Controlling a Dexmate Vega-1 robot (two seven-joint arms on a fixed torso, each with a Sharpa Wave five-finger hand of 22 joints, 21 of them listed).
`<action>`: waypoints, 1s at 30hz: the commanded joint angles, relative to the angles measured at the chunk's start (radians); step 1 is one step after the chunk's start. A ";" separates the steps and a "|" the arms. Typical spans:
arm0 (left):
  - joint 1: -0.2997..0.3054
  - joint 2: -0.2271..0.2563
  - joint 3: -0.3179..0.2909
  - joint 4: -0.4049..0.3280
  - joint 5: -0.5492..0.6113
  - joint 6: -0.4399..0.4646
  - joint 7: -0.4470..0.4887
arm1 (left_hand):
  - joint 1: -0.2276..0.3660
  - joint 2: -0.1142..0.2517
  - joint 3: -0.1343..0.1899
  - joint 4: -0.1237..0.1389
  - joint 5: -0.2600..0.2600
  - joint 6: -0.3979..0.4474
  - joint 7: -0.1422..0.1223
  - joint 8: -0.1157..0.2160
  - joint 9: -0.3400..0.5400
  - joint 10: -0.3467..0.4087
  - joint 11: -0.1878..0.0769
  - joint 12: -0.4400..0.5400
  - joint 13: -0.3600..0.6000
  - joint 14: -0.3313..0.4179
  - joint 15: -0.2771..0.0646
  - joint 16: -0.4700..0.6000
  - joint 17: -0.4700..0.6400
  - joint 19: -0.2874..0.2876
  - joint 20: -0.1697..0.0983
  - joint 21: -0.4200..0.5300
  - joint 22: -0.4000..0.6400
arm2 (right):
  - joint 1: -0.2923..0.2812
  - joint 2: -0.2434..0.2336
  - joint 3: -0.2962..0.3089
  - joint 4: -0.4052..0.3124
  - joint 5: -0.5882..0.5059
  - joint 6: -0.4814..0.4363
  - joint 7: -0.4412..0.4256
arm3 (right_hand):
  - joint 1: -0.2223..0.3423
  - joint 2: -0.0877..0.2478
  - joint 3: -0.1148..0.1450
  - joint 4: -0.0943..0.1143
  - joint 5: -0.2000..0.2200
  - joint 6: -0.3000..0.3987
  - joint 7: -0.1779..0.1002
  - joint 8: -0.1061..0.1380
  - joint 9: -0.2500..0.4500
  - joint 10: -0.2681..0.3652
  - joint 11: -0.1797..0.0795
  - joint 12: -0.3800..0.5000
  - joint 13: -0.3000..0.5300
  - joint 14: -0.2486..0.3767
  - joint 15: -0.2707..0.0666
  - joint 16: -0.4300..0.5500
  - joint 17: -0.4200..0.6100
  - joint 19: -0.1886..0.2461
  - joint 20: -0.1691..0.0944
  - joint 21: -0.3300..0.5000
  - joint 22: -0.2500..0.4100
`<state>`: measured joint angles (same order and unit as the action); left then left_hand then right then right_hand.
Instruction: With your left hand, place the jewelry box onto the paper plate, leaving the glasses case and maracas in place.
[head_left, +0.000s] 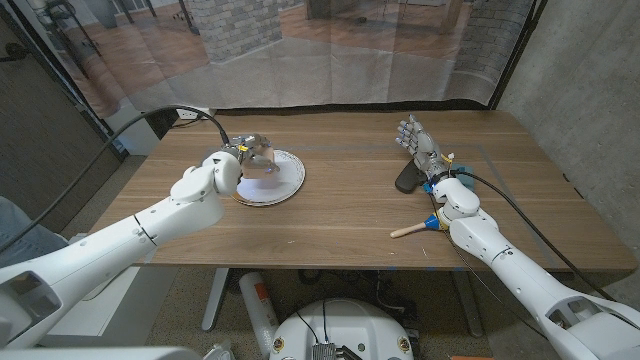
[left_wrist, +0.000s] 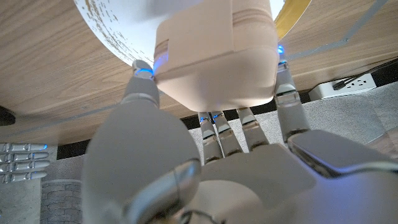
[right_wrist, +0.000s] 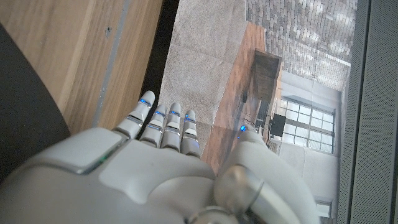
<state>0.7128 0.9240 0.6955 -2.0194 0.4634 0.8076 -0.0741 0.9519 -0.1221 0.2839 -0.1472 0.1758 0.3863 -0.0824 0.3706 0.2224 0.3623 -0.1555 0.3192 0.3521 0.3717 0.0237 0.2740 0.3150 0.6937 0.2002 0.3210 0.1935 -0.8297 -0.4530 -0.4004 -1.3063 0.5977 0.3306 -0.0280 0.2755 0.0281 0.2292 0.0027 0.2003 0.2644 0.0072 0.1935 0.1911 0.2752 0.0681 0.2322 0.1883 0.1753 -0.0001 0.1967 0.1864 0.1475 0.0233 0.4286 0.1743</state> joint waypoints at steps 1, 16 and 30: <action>-0.021 -0.014 0.019 0.027 -0.007 -0.004 0.012 | 0.178 0.185 0.022 0.014 0.007 0.006 -0.001 0.005 0.004 0.014 -0.004 -0.003 0.004 0.072 -0.064 0.001 0.002 -0.046 -0.052 -0.006 0.001 | 0.001 -0.006 0.002 0.001 0.001 -0.003 0.001 | 0.010 0.006 0.001 -0.008 -0.001 0.007 -0.001 0.007 0.003 0.007 0.001 -0.006 0.001 0.009 -0.001 -0.003 0.000 0.010 -0.004 -0.006 0.005; -0.034 -0.040 0.039 0.074 -0.034 -0.016 0.017 | 0.178 0.186 0.024 0.015 0.007 0.008 -0.001 0.006 0.003 0.011 -0.005 -0.011 0.007 0.069 -0.062 -0.004 0.003 -0.050 -0.052 -0.009 0.001 | 0.002 -0.006 0.001 0.004 0.004 -0.013 0.000 | 0.009 0.007 0.001 -0.010 -0.001 0.006 -0.001 0.006 0.003 0.007 -0.002 -0.007 0.001 0.009 -0.002 -0.003 0.000 0.012 -0.004 -0.012 0.006; -0.038 -0.039 0.051 0.094 -0.053 -0.012 0.017 | 0.172 0.183 0.021 0.019 0.007 -0.003 -0.006 0.002 0.002 -0.001 -0.001 -0.022 0.011 0.054 -0.058 -0.014 0.004 -0.075 -0.046 -0.019 0.002 | 0.018 0.014 -0.010 0.036 0.003 -0.012 0.007 | 0.008 0.008 0.000 -0.011 -0.002 0.007 -0.001 0.006 0.003 0.008 -0.002 -0.007 0.001 0.009 -0.003 -0.003 0.000 0.014 -0.004 -0.017 0.006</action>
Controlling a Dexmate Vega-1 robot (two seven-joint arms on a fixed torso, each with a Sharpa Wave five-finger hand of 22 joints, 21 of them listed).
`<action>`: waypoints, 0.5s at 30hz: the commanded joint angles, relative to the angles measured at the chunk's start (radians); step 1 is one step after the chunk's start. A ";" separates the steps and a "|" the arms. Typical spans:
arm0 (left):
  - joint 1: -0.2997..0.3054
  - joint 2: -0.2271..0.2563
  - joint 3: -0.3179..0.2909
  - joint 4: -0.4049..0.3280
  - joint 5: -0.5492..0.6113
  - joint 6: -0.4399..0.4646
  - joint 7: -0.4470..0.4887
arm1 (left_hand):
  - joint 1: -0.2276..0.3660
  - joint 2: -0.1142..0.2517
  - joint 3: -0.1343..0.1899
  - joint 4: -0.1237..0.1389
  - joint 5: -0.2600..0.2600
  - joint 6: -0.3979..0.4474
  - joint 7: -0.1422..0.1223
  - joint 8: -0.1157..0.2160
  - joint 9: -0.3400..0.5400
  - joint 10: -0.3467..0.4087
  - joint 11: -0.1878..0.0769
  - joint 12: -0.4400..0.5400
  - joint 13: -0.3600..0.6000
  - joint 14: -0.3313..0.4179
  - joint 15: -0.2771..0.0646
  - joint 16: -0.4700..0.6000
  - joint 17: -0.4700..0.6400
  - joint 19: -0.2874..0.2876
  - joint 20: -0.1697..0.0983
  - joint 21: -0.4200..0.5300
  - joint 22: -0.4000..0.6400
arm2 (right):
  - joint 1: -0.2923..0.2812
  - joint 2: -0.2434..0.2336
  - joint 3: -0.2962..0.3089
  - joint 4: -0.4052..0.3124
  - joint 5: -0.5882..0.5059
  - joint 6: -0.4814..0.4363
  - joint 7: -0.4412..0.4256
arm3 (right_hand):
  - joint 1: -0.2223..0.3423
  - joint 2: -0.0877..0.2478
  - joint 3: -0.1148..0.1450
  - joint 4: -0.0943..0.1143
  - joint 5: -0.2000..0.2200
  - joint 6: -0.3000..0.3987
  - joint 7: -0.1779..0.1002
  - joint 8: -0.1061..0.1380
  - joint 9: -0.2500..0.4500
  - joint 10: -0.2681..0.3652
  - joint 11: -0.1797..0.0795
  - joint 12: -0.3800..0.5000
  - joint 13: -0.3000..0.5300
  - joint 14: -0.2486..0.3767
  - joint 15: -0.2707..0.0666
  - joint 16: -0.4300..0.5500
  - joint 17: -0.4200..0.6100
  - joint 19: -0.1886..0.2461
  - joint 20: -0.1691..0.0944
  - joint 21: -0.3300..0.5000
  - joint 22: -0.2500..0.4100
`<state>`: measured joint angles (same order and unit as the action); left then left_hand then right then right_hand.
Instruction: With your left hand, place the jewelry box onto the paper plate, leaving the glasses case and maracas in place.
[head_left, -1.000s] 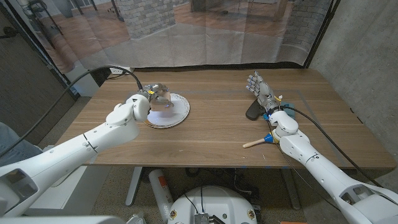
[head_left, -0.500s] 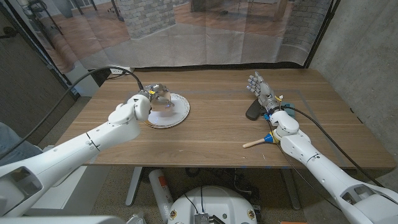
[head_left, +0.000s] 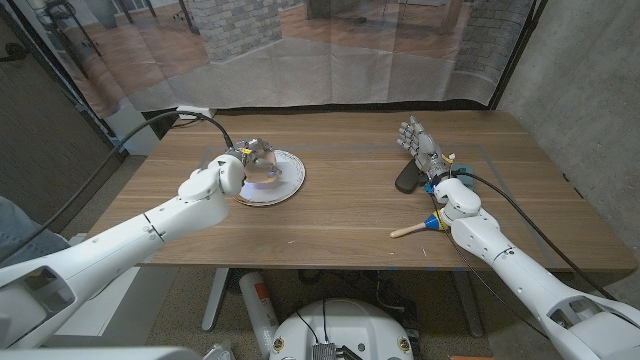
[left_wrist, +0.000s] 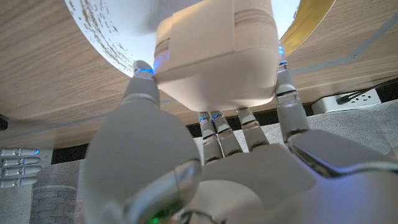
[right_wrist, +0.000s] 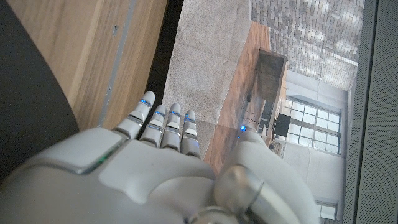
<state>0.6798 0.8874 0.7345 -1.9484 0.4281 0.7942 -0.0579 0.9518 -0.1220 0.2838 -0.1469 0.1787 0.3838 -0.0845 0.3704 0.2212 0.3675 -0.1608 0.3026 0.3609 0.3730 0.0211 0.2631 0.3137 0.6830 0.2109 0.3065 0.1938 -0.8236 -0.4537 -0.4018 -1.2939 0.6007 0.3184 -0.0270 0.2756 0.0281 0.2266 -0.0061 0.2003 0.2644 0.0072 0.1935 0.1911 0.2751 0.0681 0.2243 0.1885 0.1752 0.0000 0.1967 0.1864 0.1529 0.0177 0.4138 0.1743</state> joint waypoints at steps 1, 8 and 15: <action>-0.005 -0.003 0.012 0.023 -0.020 0.002 0.001 | 0.172 0.183 0.021 0.019 0.004 0.000 -0.004 0.002 0.003 -0.007 0.005 -0.006 0.002 0.053 -0.057 -0.003 0.006 -0.065 -0.057 -0.005 0.001 | 0.013 0.017 -0.010 0.028 0.001 0.002 0.008 | 0.008 0.008 0.002 -0.003 -0.002 0.007 -0.001 0.006 0.003 0.009 0.000 0.001 0.001 0.009 -0.002 -0.003 0.000 0.009 0.002 -0.003 0.006; -0.004 -0.005 0.014 0.026 -0.028 0.004 0.011 | 0.169 0.182 0.021 0.020 0.004 -0.006 -0.006 0.000 0.003 -0.008 0.002 -0.008 0.003 0.053 -0.058 -0.004 0.006 -0.072 -0.053 -0.008 0.001 | 0.018 0.024 -0.012 0.045 0.002 0.008 0.013 | 0.008 0.008 0.002 -0.004 -0.002 0.007 -0.001 0.006 0.003 0.008 -0.002 0.000 0.001 0.010 -0.002 -0.003 0.000 0.010 0.002 -0.006 0.006; -0.003 -0.009 0.018 0.033 -0.038 0.009 0.016 | 0.168 0.182 0.020 0.021 0.005 -0.015 -0.008 -0.004 0.003 -0.015 0.004 -0.014 0.004 0.043 -0.054 -0.010 0.006 -0.085 -0.050 -0.013 0.002 | 0.021 0.023 -0.013 0.045 0.000 0.011 0.017 | 0.008 0.008 0.002 -0.005 -0.002 0.007 -0.001 0.006 0.003 0.008 0.000 0.000 0.001 0.010 -0.001 -0.003 0.000 0.011 0.002 -0.008 0.006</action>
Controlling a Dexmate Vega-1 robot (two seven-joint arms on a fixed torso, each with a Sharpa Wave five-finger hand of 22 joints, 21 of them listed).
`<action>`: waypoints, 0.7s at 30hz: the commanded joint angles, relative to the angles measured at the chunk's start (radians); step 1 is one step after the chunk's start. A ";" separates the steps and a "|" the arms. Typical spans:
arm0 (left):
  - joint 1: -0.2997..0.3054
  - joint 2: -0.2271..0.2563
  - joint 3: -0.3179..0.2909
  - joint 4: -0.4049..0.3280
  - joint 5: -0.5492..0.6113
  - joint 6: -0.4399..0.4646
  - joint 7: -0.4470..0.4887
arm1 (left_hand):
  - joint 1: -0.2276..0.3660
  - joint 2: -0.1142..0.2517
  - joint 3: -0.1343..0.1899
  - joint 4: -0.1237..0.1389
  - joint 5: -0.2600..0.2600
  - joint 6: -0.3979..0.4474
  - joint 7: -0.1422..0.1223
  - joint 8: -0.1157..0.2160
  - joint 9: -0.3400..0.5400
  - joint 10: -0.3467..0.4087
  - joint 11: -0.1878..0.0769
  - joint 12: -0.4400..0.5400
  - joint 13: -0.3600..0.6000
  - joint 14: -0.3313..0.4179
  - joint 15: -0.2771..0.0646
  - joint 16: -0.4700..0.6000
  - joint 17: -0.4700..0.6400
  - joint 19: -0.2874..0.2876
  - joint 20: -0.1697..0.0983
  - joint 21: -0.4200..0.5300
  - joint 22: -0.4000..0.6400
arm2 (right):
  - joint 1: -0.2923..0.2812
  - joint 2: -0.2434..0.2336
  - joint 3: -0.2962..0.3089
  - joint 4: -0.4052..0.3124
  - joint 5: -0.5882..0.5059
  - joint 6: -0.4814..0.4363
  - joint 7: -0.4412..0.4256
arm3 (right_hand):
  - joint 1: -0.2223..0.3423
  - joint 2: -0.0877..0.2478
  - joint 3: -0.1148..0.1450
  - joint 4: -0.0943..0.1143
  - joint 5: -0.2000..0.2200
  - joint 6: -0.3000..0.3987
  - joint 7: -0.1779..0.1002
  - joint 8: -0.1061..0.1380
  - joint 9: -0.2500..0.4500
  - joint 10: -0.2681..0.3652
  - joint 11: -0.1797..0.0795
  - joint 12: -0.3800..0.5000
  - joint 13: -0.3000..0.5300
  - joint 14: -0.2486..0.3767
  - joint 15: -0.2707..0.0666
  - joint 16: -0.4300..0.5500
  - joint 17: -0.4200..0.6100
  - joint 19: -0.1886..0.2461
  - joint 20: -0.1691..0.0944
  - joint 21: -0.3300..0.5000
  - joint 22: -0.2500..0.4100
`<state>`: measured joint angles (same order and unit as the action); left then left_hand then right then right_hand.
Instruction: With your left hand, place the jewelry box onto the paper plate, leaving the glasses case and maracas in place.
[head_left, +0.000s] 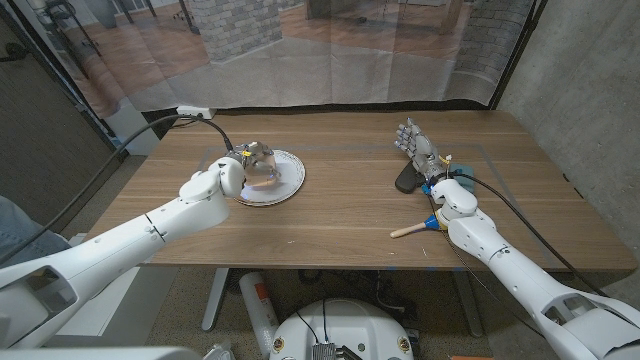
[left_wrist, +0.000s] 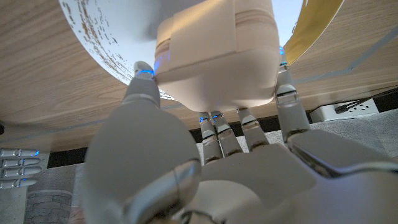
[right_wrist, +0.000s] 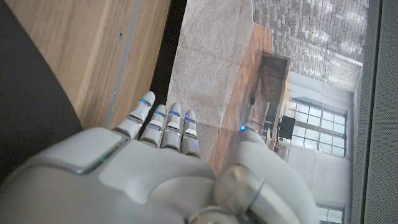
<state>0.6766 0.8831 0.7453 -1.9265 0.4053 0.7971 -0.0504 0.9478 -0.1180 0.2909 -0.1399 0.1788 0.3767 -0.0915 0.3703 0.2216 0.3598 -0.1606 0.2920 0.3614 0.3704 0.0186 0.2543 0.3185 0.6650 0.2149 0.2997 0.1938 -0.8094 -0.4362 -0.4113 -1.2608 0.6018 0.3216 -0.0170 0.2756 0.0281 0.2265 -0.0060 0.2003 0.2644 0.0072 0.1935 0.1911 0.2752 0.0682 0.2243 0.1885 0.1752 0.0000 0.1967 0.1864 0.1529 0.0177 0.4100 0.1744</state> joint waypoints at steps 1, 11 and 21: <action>0.000 -0.005 0.007 0.013 -0.018 0.005 0.009 | 0.171 0.177 0.013 0.014 0.005 -0.011 -0.003 -0.005 0.002 -0.011 0.008 -0.005 0.004 0.042 -0.053 -0.003 0.001 -0.070 -0.053 -0.008 0.002 | 0.006 0.004 -0.003 0.010 -0.002 0.007 0.006 | 0.008 0.009 0.002 -0.005 -0.002 0.006 -0.002 0.006 0.003 0.008 0.000 0.000 0.001 0.011 -0.001 -0.003 0.000 0.012 0.002 -0.005 0.006; -0.002 -0.012 0.018 0.026 -0.028 0.003 0.017 | 0.158 0.170 0.008 0.019 0.006 -0.032 -0.003 -0.016 0.000 -0.029 0.002 -0.021 0.007 -0.002 -0.043 -0.028 -0.005 -0.130 -0.022 -0.035 0.000 | -0.001 -0.003 -0.001 -0.008 -0.005 0.004 -0.001 | 0.008 0.009 0.002 -0.006 -0.002 0.007 -0.002 0.006 0.003 0.009 -0.001 0.000 0.001 0.011 -0.001 -0.004 0.000 0.013 0.002 -0.009 0.006; 0.000 -0.011 0.019 0.031 -0.040 -0.003 0.025 | 0.155 0.168 0.007 0.020 0.008 -0.038 -0.006 -0.019 -0.001 -0.041 0.006 -0.030 0.008 -0.022 -0.042 -0.038 -0.010 -0.155 -0.011 -0.048 -0.002 | -0.015 -0.012 0.001 -0.035 -0.008 -0.004 -0.015 | 0.008 0.010 0.002 -0.007 -0.002 0.007 -0.002 0.006 0.003 0.013 -0.001 0.001 0.001 0.011 -0.001 -0.003 0.000 0.015 0.001 -0.011 0.006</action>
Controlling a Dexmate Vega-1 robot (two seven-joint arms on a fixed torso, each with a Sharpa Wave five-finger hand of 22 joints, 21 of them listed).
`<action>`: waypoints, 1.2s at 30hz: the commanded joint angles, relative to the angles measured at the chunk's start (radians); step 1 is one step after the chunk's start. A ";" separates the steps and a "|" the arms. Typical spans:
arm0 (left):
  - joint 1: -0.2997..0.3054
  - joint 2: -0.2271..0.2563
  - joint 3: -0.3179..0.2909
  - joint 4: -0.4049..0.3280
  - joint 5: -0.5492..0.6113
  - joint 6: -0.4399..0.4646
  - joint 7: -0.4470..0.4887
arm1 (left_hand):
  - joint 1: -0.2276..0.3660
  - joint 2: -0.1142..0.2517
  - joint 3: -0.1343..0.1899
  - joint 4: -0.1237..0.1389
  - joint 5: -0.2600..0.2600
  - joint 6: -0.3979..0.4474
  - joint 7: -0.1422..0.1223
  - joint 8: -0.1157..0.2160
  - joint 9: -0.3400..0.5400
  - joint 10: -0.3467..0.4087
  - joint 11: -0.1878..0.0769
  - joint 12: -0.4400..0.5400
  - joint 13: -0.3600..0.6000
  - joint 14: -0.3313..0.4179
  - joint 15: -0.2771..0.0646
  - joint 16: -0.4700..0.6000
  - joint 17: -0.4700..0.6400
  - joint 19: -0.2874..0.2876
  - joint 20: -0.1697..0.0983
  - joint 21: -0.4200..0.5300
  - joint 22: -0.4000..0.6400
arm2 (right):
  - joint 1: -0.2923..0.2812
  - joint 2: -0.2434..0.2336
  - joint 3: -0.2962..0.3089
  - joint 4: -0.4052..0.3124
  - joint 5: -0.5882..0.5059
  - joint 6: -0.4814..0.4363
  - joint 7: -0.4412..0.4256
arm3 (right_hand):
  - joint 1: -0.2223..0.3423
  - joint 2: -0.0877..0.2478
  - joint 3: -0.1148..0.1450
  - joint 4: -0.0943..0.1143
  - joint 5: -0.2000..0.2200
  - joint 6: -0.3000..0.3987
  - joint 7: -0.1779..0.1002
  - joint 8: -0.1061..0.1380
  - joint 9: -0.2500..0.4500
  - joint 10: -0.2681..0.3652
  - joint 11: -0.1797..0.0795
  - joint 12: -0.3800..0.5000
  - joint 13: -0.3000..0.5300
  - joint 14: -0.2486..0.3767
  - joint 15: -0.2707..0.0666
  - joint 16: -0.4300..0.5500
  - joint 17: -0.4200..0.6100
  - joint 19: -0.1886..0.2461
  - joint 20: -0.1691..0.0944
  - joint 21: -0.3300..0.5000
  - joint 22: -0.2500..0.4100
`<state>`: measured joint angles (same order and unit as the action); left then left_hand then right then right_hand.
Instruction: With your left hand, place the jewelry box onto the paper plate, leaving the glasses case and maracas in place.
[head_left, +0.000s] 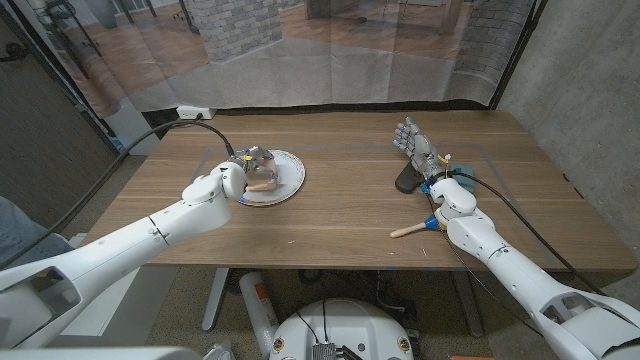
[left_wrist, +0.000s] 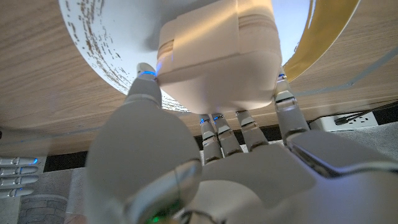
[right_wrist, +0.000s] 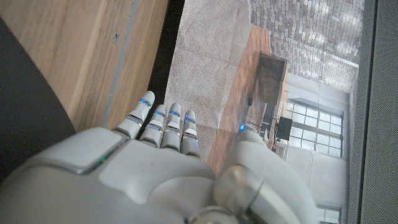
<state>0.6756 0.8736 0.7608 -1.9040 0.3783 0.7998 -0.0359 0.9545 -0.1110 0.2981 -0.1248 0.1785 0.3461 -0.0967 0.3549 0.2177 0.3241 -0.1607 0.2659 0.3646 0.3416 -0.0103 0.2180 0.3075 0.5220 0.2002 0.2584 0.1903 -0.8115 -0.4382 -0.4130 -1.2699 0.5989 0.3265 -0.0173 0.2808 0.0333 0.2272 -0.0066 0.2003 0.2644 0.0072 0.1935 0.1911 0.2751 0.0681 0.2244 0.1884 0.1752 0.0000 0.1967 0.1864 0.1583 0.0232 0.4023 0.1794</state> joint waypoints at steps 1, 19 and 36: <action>0.002 -0.001 0.003 0.008 -0.014 -0.007 0.013 | 0.148 0.161 0.000 0.005 0.008 -0.007 0.001 -0.004 0.003 -0.007 0.008 -0.005 0.005 0.005 -0.010 -0.002 0.001 -0.014 0.004 -0.008 0.001 | -0.013 -0.010 0.002 -0.028 -0.007 -0.010 -0.016 | 0.003 0.005 0.001 -0.007 -0.002 0.008 -0.002 0.006 0.003 0.012 -0.001 0.001 0.001 0.011 -0.002 -0.003 0.000 0.009 -0.005 -0.004 0.001; 0.015 0.011 -0.004 0.003 -0.032 -0.003 0.022 | 0.135 0.152 -0.006 0.008 0.013 -0.048 0.012 -0.026 0.000 -0.047 0.025 -0.035 -0.002 -0.065 0.007 -0.026 -0.013 -0.073 0.014 -0.040 -0.002 | -0.009 -0.005 -0.006 -0.028 -0.009 -0.021 -0.016 | 0.002 0.006 0.001 -0.008 -0.002 0.007 -0.003 0.006 0.003 0.012 -0.001 0.000 0.002 0.013 -0.002 -0.003 0.000 0.011 -0.004 -0.008 0.001; -0.003 0.019 0.012 -0.003 -0.037 0.000 -0.007 | 0.071 0.128 -0.033 0.030 0.029 -0.195 0.031 -0.117 -0.009 -0.234 0.089 -0.085 -0.048 -0.263 0.067 -0.044 -0.072 -0.237 0.019 -0.075 -0.005 | -0.005 -0.004 -0.006 -0.015 -0.006 -0.021 -0.011 | 0.003 0.007 0.001 -0.010 -0.002 0.009 -0.004 0.006 0.003 0.013 -0.001 0.000 0.002 0.013 -0.002 -0.004 0.000 0.013 -0.004 -0.013 0.002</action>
<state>0.6866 0.8882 0.7602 -1.9066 0.3456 0.8052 -0.0217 1.0229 0.0027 0.2701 -0.0978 0.2025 0.1724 -0.0659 0.2503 0.2089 0.1190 -0.0797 0.1846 0.3223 0.1014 0.0482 0.1773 0.2417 0.3001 0.2191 0.1874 0.1858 -0.8170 -0.4414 -0.4198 -1.2882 0.5914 0.3071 -0.0283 0.2808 0.0333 0.2249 -0.0126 0.2003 0.2643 0.0072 0.1935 0.1911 0.2787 0.0646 0.2244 0.1883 0.1807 -0.0054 0.1967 0.1864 0.1617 0.0196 0.3946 0.1792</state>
